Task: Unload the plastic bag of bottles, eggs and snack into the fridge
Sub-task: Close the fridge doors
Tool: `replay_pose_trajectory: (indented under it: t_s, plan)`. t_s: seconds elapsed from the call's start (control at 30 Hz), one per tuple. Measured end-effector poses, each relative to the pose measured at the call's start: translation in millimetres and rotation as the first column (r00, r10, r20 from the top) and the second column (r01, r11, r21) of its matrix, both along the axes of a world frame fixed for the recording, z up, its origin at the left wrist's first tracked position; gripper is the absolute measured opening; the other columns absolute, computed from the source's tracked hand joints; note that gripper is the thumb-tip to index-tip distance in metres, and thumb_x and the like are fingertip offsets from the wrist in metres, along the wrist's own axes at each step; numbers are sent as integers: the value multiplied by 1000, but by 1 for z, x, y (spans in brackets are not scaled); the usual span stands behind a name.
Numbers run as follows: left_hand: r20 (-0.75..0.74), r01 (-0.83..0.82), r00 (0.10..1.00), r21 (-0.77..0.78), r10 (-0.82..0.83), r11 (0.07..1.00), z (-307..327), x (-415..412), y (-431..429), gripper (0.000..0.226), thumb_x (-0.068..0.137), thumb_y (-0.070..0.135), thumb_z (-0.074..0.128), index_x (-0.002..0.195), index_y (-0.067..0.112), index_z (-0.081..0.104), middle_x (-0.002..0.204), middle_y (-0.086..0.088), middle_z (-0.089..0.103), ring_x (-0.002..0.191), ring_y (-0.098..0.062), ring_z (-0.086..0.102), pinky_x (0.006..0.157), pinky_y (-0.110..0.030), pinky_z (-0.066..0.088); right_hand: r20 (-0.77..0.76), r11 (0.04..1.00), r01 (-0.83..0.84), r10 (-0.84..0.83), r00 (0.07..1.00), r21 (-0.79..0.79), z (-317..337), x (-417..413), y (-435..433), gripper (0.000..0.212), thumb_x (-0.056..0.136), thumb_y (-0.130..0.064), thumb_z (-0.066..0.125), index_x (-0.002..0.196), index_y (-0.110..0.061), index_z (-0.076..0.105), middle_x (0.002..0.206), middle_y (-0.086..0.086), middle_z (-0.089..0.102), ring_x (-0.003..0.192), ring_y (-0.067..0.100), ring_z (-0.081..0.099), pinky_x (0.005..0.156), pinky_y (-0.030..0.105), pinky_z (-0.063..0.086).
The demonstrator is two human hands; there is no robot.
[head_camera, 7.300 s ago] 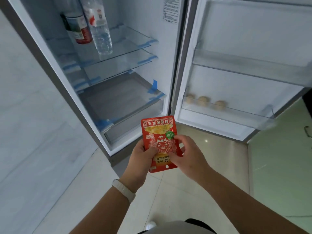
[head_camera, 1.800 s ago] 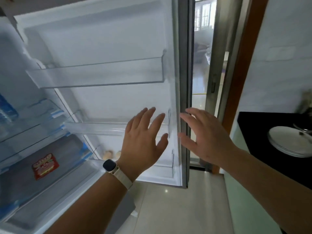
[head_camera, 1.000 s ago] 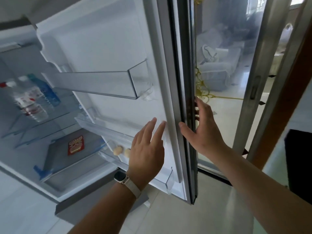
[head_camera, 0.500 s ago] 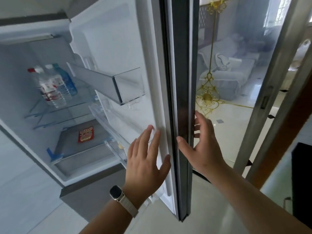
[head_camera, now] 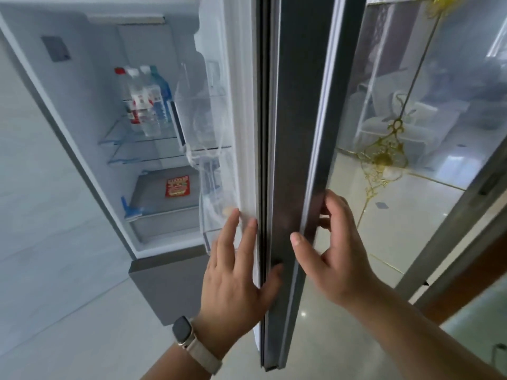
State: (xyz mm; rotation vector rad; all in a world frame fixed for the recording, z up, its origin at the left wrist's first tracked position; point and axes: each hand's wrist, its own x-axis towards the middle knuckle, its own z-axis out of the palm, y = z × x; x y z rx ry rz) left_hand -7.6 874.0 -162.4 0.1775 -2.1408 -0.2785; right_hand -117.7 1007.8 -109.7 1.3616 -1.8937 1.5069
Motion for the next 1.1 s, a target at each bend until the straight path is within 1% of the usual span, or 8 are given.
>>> replay_pose_trajectory:
  t_s: [0.1,0.27,0.4,0.53,0.7,0.9,1.0,1.1]
  plan:
    - [-8,12,1000,37,-12,999,-2,22,-22,80,85,41,67,149,10,31,154,-19,33,135,-37,47,98,-48,54,-5,1000,-15,15,1000,-16,-1,19,-27,58,90,-23,58,138,2,37,125,9,50,112,13,57,87,18,50]
    - [-47,52,998,87,-48,995,0,58,-66,81,83,37,68,149,8,30,150,-21,41,140,-31,42,107,-40,47,-22,999,20,-21,1000,-45,-1,62,-76,63,90,-23,59,143,-5,31,132,10,45,120,14,54,94,20,48]
    - [-90,87,993,170,-72,982,-5,85,-98,79,86,43,67,148,8,32,147,-20,45,138,-30,45,105,-39,49,-23,998,49,-50,998,-46,-2,99,-119,63,90,-25,59,144,-9,31,134,-1,41,120,12,54,94,17,46]
    - [-38,88,996,270,-80,959,-12,108,-134,93,81,44,73,153,14,23,150,-14,41,135,-29,48,98,-42,55,-22,991,133,-132,991,21,-3,131,-161,67,88,-27,60,146,-6,33,134,-1,41,119,4,50,92,14,45]
    - [-17,81,997,350,-80,933,-7,128,-185,95,82,39,80,153,14,23,150,-9,40,135,-25,47,102,-41,53,-60,972,144,-135,989,188,3,156,-205,72,90,-37,57,151,-18,24,141,-5,36,125,-7,39,100,11,39]
    - [-40,55,998,433,-42,900,-7,137,-238,93,83,36,75,155,17,20,145,-10,42,132,-28,49,102,-47,51,-158,937,131,-83,984,324,10,157,-251,67,91,-33,60,149,-18,29,142,0,39,130,14,45,102,40,48]
    - [-43,46,999,466,-29,884,-6,139,-263,95,83,29,77,156,22,17,144,-9,41,127,-28,51,100,-44,52,-211,930,147,-78,974,335,13,154,-276,64,90,-38,57,146,-19,31,141,2,39,127,22,48,97,46,51]
    - [-23,45,999,451,-39,891,-5,142,-289,95,85,21,76,157,29,15,152,-1,31,134,-26,46,107,-33,48,-306,932,154,-49,951,329,14,148,-302,62,90,-40,54,144,-16,34,140,6,40,126,25,47,95,46,52]
